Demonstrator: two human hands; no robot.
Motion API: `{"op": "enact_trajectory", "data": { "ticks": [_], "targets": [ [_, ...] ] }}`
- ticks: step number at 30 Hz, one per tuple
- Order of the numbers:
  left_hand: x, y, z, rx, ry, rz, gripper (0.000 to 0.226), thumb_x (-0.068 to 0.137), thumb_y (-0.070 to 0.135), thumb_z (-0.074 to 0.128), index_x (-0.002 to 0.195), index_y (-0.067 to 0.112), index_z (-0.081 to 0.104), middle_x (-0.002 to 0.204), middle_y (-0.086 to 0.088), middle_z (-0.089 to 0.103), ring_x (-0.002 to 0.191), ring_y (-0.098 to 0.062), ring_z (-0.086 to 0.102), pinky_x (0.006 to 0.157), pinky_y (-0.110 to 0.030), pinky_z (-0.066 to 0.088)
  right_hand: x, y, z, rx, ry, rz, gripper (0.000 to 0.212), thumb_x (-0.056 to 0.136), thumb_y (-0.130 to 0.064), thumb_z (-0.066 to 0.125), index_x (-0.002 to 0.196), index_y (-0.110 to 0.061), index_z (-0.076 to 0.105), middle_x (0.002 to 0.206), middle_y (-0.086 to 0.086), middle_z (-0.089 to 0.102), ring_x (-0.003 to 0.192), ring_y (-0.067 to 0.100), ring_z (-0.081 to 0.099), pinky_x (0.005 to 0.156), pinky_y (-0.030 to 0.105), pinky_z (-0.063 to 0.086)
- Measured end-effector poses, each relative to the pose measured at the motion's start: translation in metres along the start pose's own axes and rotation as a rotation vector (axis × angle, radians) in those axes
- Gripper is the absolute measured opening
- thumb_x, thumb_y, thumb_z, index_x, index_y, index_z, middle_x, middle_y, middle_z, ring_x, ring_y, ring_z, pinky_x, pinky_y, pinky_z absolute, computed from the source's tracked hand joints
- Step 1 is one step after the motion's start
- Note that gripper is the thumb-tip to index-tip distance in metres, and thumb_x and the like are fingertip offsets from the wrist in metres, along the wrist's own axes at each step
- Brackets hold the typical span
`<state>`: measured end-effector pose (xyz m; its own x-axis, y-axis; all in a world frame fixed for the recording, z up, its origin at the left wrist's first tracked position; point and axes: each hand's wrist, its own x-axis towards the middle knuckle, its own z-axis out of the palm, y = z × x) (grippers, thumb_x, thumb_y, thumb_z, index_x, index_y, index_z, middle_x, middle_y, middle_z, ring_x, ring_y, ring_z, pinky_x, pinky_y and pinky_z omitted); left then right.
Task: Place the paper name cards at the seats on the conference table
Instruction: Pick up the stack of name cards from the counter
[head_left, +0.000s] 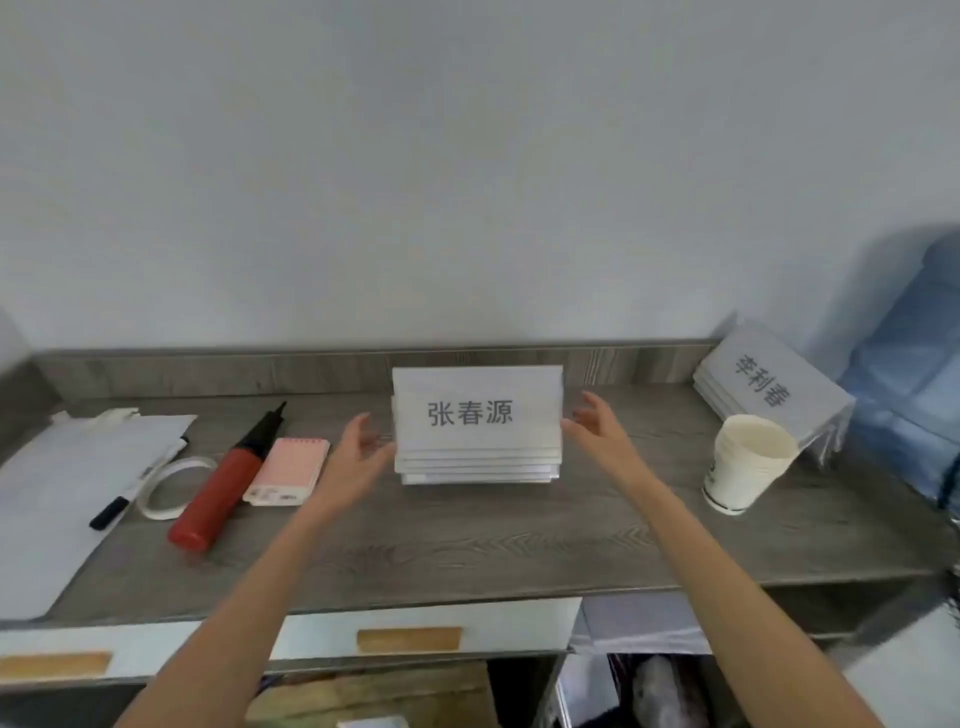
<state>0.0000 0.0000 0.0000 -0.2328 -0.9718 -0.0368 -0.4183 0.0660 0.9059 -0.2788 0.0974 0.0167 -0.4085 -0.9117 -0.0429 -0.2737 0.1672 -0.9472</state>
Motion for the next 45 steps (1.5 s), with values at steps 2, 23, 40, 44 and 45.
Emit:
{"op": "enact_trajectory", "data": {
  "ticks": [2, 23, 40, 44, 45],
  "targets": [
    [0.007, 0.009, 0.008, 0.003, -0.114, -0.040, 0.076, 0.086, 0.019, 0.057, 0.144, 0.011, 0.008, 0.142, -0.018, 0.039, 0.128, -0.029, 0.041, 0.097, -0.033, 0.034, 0.007, -0.001, 0.008, -0.033, -0.068, 0.040, 0.075, 0.086, -0.027, 0.057, 0.143, -0.014, 0.010, 0.141, 0.013, 0.039, 0.128, 0.026, 0.041, 0.106, 0.038, 0.033],
    [-0.113, -0.012, -0.006, -0.130, 0.343, -0.004, 0.070, 0.074, 0.046, 0.059, 0.134, 0.017, 0.040, 0.117, -0.007, 0.064, 0.102, -0.021, 0.064, 0.085, -0.040, 0.055, -0.036, 0.015, 0.052, -0.031, -0.297, -0.271, 0.053, 0.080, -0.024, 0.065, 0.128, -0.014, 0.046, 0.108, -0.005, 0.063, 0.099, 0.017, 0.062, 0.088, 0.046, 0.053],
    [-0.564, 0.005, 0.142, -0.189, 1.868, -0.788, 0.071, 0.064, 0.056, 0.050, 0.122, 0.014, 0.050, 0.090, -0.027, 0.066, 0.073, -0.032, 0.058, 0.073, -0.051, 0.048, -0.326, 0.000, 0.178, -0.109, -1.885, -0.583, 0.048, 0.075, -0.023, 0.070, 0.118, -0.027, 0.050, 0.099, -0.016, 0.063, 0.085, -0.012, 0.060, 0.076, 0.011, 0.051],
    [-0.643, 0.027, 0.211, -0.203, 2.185, -0.930, 0.069, 0.064, 0.056, 0.050, 0.121, 0.017, 0.052, 0.087, -0.021, 0.068, 0.069, -0.025, 0.057, 0.069, -0.043, 0.047, -0.442, 0.019, 0.168, -0.160, -2.212, -0.623, 0.043, 0.073, -0.018, 0.072, 0.110, -0.028, 0.052, 0.094, -0.017, 0.064, 0.079, -0.009, 0.063, 0.069, 0.008, 0.049],
    [-0.662, 0.032, 0.228, -0.212, 2.254, -0.957, 0.069, 0.065, 0.056, 0.051, 0.122, 0.017, 0.051, 0.089, -0.019, 0.069, 0.075, -0.030, 0.062, 0.074, -0.048, 0.051, -0.470, 0.026, 0.163, -0.180, -2.276, -0.649, 0.041, 0.075, -0.015, 0.071, 0.109, -0.031, 0.053, 0.095, -0.016, 0.065, 0.081, -0.007, 0.064, 0.071, 0.010, 0.051]
  ]
}}
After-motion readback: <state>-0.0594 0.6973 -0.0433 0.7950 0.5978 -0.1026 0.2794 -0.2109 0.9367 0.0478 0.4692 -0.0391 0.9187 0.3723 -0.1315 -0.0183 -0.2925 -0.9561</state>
